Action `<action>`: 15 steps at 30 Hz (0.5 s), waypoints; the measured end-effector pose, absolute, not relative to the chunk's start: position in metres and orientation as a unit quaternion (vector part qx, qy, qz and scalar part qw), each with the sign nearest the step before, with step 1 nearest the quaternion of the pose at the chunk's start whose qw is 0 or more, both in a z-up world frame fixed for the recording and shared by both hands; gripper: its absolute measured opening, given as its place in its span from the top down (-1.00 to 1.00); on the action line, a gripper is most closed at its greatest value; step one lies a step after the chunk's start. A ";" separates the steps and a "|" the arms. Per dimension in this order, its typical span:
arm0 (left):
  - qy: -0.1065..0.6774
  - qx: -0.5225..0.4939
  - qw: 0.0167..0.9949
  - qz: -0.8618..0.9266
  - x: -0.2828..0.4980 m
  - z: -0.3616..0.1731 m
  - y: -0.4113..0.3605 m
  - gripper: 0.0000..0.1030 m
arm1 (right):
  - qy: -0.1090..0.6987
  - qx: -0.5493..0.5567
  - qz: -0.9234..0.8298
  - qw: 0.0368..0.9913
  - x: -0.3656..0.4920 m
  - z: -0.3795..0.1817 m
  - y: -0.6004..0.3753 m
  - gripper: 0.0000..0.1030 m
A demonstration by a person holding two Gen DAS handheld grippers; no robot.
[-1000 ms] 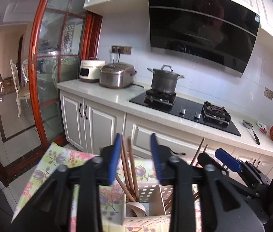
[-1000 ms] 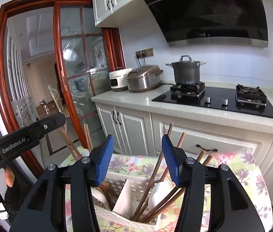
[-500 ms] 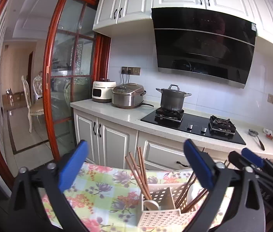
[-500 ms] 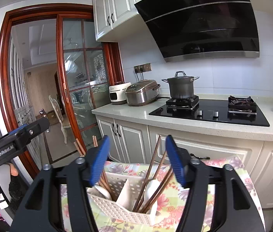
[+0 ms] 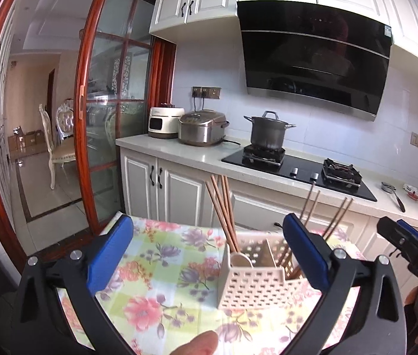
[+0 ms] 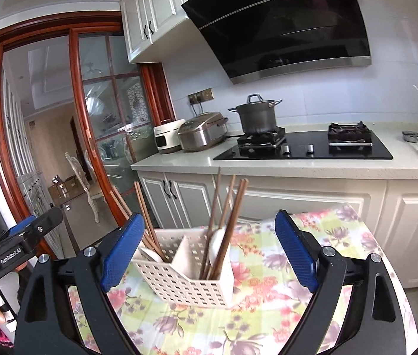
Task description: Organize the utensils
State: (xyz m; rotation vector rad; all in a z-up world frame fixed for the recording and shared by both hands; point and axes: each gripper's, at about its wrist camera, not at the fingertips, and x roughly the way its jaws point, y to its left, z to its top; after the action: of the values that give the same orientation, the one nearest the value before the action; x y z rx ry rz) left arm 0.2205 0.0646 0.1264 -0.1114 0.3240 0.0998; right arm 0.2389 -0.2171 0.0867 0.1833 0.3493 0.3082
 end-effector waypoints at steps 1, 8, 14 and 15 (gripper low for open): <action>0.161 -0.055 0.984 0.047 0.217 0.123 0.064 -0.90 | 0.174 0.088 0.150 0.969 0.235 0.083 -0.217 -0.64; 0.153 -0.024 0.986 0.060 0.195 0.099 0.050 -0.90 | 0.175 0.027 0.138 0.974 0.216 0.061 -0.204 -0.64; 0.152 0.007 0.987 0.050 0.187 0.089 0.039 -0.91 | 0.171 -0.003 0.152 0.973 0.206 0.057 -0.207 -0.64; 0.157 0.006 0.987 0.045 0.188 0.088 0.038 -0.91 | 0.172 -0.003 0.154 0.973 0.207 0.058 -0.208 -0.64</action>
State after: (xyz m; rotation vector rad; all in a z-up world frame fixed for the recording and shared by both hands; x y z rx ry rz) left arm 0.1879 0.0385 0.0884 0.0128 0.3150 0.0910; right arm 0.2066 -0.2085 0.0584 -0.0065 0.3473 0.3116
